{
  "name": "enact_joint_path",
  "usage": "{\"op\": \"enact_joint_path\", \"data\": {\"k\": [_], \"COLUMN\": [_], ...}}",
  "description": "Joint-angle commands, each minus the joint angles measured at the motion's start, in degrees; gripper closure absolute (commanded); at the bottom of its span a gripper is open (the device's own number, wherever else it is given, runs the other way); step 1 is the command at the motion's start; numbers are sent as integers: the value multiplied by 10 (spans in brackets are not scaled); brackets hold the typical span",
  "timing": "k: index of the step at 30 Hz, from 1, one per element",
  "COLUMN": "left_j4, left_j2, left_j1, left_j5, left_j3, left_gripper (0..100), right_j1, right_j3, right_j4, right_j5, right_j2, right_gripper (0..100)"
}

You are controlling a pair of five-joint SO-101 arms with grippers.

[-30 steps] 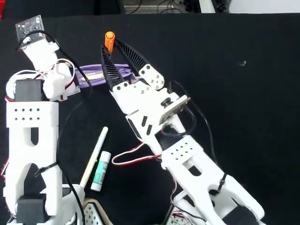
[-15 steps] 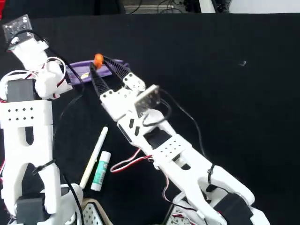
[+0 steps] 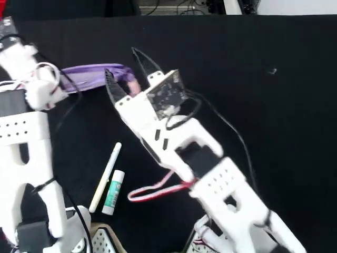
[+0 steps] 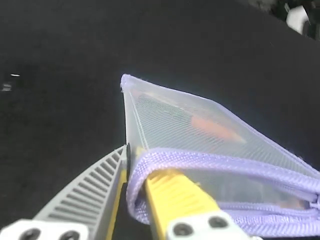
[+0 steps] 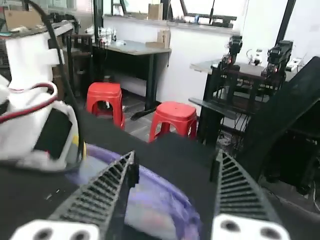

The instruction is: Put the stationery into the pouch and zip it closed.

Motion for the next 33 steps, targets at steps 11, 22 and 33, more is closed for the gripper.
{"op": "enact_joint_path", "data": {"k": [11,22,33], "left_j4": [-31,-31,-47], "left_j2": [-3,-3,-2], "left_j1": [-163,-215,-225], "left_j5": [-30,-33,-33], "left_j3": [-60,-77,-75], "left_gripper": [971,971,971], "right_j1": [-17,-135,-134], "right_j3": [45,6,-185], "right_j4": [161,83,301], "right_j5": [-236,-451,-571], "right_j2": [95,299,461], "right_gripper": [766,768,765]}}
